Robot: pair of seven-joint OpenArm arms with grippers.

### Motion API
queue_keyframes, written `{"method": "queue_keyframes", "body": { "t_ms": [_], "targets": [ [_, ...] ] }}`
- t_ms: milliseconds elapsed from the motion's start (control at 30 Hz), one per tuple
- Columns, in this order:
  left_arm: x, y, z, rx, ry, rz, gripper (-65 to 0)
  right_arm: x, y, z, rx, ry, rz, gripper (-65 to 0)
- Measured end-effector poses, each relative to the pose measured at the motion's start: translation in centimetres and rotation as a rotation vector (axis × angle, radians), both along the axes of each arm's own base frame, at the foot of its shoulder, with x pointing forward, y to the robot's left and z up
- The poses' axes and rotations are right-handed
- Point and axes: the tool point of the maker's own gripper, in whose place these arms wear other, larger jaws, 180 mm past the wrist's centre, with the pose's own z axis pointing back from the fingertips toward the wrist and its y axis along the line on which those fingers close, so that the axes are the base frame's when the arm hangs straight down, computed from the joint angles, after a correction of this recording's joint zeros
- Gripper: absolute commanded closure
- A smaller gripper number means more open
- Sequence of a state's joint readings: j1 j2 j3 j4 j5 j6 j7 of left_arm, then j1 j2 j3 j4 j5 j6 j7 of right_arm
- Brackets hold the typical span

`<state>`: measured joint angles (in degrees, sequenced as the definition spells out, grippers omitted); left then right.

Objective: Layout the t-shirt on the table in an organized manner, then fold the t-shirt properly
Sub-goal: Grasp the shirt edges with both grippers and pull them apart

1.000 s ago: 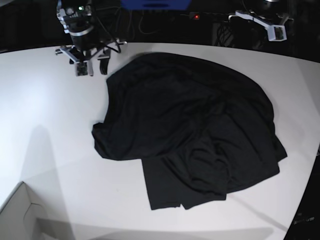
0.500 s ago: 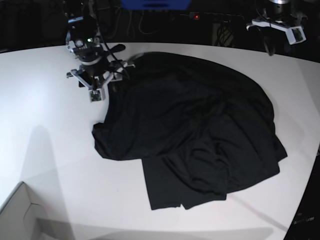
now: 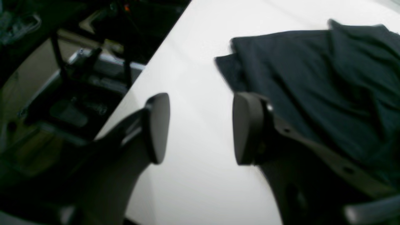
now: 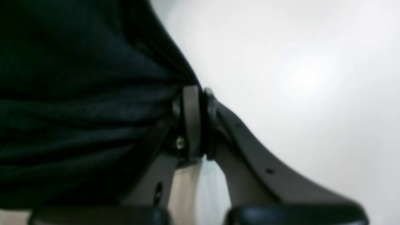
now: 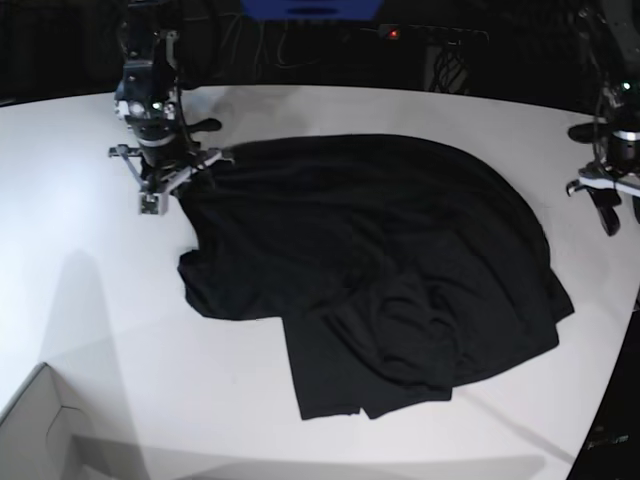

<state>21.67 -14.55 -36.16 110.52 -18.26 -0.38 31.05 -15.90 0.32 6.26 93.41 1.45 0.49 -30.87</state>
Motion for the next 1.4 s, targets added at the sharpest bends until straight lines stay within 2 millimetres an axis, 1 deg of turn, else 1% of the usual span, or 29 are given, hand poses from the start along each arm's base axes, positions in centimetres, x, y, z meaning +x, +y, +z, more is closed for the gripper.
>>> {"method": "queue_keyframes", "body": {
  "t_ms": [67, 100, 200, 267, 333, 367, 467, 567, 600, 633, 767, 867, 900, 1033, 1133, 1200, 1367, 1400],
  "targets": [
    [0.9, 0.8, 0.0, -0.03, 0.008, 0.033, -31.5, -0.6, -2.9, 0.1, -0.023, 0.002, -0.078, 0.0],
    [1.4, 0.7, 0.3, -0.035, -0.001, 0.03, -31.5, -1.0, -4.3, 0.2, -0.043, 0.006, -0.108, 0.0],
    [2.1, 0.4, 0.5, -0.055, 0.003, 0.023, -31.5, -1.9, -6.9, 0.3, -0.066, 0.015, -0.176, 0.0],
    [1.8, 0.0, -0.2, -0.079, 0.011, 0.033, -31.5, -2.7, -8.8, 0.4, -0.078, 0.022, -0.232, 0.0],
    [1.5, -0.9, -1.6, -0.131, 0.026, 0.056, -31.4, -3.2, -10.1, 0.5, -0.098, 0.03, -0.26, 0.0],
    [1.5, -1.3, -2.3, -0.159, 0.03, 0.061, -31.4, -3.2, -10.2, 0.5, -0.1, 0.03, -0.262, 0.0],
    [0.9, -2.1, -5.5, -0.232, 0.077, 0.084, -31.3, -3.2, -10.4, 0.6, -0.111, 0.032, -0.252, 0.0],
    [-0.6, -2.4, -10.0, -0.31, 0.175, 0.131, -31.4, -3.4, -10.7, 0.6, -0.116, 0.04, -0.251, 0.0],
    [-0.8, -2.5, -11.0, -0.33, 0.198, 0.14, -31.4, -3.4, -10.7, 0.6, -0.119, 0.041, -0.251, 0.0],
    [-0.7, -2.5, -11.6, -0.345, 0.208, 0.144, -31.5, -3.4, -10.8, 0.6, -0.119, 0.041, -0.251, 0.0],
    [1.7, -2.4, -11.9, -0.378, 0.172, 0.152, -31.5, -4.1, -10.8, 0.4, -0.126, 0.041, -0.246, 0.0],
    [3.3, -2.1, -12.1, -0.383, 0.136, 0.159, -31.5, -4.2, -10.8, 0.4, -0.127, 0.045, -0.246, 0.0],
    [3.8, -2.3, -12.4, -0.38, 0.135, 0.152, -31.5, -4.2, -10.9, 0.4, -0.127, 0.045, -0.246, 0.0],
    [6.1, -4.6, -14.2, -0.375, 0.17, 0.068, -31.4, -4.6, -10.9, 0.3, -0.133, 0.045, -0.244, 0.0],
    [7.3, -5.8, -14.3, -0.347, 0.147, 0.019, -31.3, -4.8, -11.0, 0.3, -0.135, 0.049, -0.243, 0.0],
    [7.5, -6.3, -14.9, -0.35, 0.16, 0.01, -31.3, -4.8, -11.0, 0.2, -0.135, 0.051, -0.243, 0.0],
    [9.5, -5.8, -15.2, -0.36, 0.135, 0.026, -30.8, -5.2, -11.0, 0.2, -0.139, 0.053, -0.241, 0.0],
    [9.7, -5.5, -15.4, -0.357, 0.135, 0.031, -28.6, -5.2, -11.0, 0.2, -0.14, 0.053, -0.241, 0.0]
  ]
}}
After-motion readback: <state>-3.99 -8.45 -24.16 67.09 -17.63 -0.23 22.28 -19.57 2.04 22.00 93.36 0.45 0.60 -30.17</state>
